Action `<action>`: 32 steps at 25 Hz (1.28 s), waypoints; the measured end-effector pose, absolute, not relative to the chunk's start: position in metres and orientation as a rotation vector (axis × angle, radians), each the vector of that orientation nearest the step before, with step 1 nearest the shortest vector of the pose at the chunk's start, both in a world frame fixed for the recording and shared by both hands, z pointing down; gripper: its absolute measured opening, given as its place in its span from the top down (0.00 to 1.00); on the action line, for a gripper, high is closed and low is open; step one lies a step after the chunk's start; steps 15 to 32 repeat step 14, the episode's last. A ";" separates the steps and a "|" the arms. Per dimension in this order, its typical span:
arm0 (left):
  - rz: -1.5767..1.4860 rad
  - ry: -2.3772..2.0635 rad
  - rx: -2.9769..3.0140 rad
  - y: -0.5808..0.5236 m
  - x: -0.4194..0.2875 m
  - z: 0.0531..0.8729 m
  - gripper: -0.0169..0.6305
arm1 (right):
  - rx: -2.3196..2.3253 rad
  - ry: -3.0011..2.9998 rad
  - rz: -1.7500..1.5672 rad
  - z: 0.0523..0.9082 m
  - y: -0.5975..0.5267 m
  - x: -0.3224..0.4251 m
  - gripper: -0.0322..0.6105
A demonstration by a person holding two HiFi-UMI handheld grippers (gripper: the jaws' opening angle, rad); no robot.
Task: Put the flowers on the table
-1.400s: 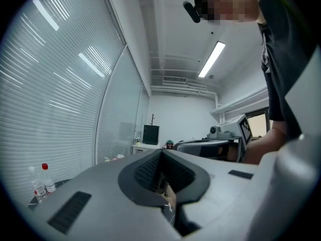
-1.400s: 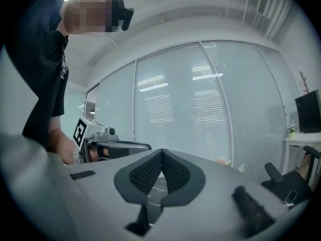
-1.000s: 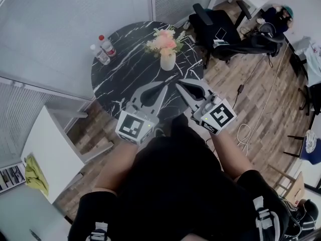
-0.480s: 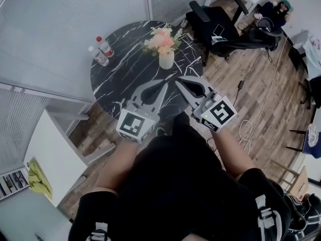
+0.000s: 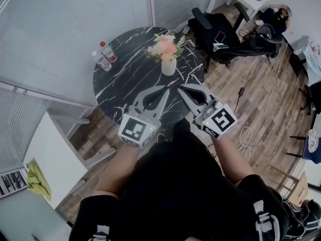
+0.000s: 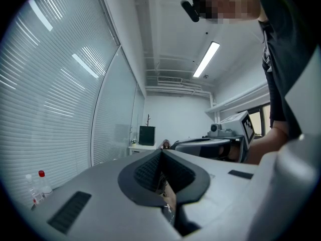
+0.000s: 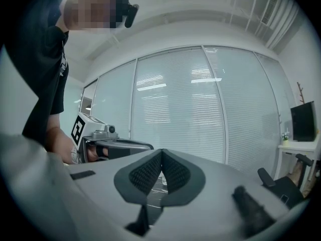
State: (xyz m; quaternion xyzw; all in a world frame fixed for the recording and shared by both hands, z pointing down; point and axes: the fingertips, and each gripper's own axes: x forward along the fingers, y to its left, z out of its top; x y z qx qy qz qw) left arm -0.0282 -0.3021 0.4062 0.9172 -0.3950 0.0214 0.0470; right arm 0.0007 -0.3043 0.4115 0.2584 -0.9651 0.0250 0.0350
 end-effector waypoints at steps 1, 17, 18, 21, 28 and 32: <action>0.062 -1.203 2.800 -0.302 -0.028 0.406 0.95 | 0.796 -2.967 0.082 0.412 -0.304 0.000 0.92; 0.050 -1.210 2.805 -0.306 -0.032 0.404 0.95 | 0.801 -2.973 0.101 0.413 -0.310 -0.002 0.92; 0.050 -1.210 2.805 -0.306 -0.032 0.404 0.95 | 0.801 -2.973 0.101 0.413 -0.310 -0.002 0.92; 0.050 -1.210 2.805 -0.306 -0.032 0.404 0.95 | 0.801 -2.973 0.101 0.413 -0.310 -0.002 0.92; 0.050 -1.210 2.805 -0.306 -0.032 0.404 0.95 | 0.801 -2.973 0.101 0.413 -0.310 -0.002 0.92; 0.050 -1.210 2.805 -0.306 -0.032 0.404 0.95 | 0.801 -2.973 0.101 0.413 -0.310 -0.002 0.92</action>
